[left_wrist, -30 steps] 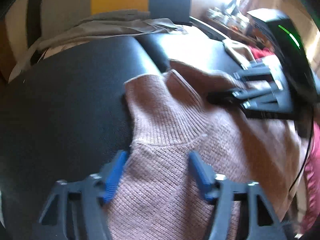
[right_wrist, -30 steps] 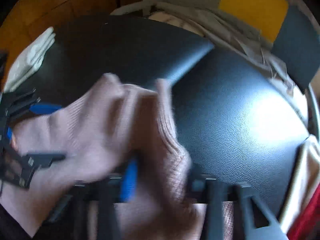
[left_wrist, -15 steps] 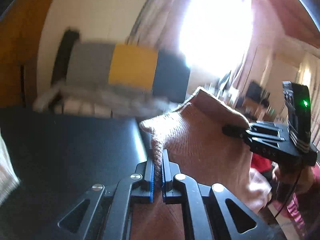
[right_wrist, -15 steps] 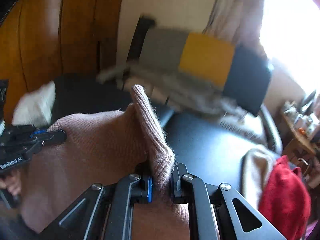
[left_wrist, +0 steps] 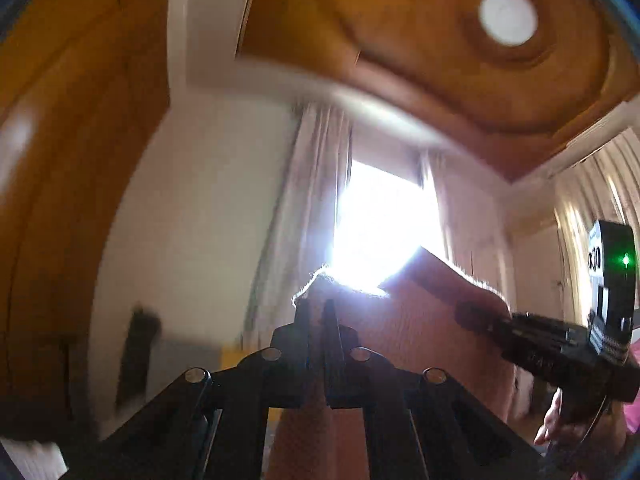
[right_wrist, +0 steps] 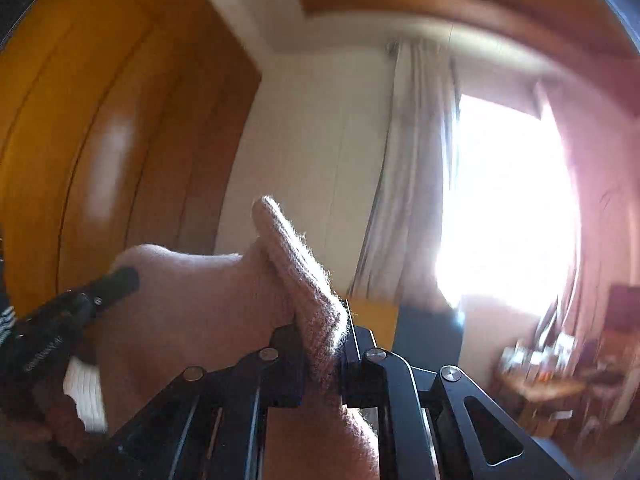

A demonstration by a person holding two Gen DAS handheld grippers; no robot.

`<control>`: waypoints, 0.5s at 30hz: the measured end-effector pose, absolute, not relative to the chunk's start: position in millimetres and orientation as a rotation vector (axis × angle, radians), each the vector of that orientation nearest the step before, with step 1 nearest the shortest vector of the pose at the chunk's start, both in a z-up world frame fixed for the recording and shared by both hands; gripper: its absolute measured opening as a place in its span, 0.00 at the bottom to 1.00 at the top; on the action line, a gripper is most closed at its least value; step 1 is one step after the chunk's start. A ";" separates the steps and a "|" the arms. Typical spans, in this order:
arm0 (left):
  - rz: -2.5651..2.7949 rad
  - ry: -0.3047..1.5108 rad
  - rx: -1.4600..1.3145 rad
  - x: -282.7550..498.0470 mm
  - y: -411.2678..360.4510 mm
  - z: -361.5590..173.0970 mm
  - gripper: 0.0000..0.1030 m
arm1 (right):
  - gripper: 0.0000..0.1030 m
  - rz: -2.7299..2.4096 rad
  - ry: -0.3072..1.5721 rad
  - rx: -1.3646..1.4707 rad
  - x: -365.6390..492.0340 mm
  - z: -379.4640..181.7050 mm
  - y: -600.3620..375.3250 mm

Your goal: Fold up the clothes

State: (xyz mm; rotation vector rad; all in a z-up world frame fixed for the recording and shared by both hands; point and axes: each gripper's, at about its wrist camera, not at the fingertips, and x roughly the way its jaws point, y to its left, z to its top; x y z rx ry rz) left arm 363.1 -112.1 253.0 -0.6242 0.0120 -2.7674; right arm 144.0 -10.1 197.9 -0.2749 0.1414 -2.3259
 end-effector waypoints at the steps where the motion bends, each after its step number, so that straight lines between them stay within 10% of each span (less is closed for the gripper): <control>1: -2.743 -0.026 -0.684 374.7 -104.1 268.4 0.04 | 0.12 -2.325 0.112 -0.333 152.7 210.2 -6.1; 15: -2.753 -0.185 -0.335 282.6 -145.6 311.7 0.04 | 0.06 -2.407 -0.024 -0.457 125.3 252.7 -55.3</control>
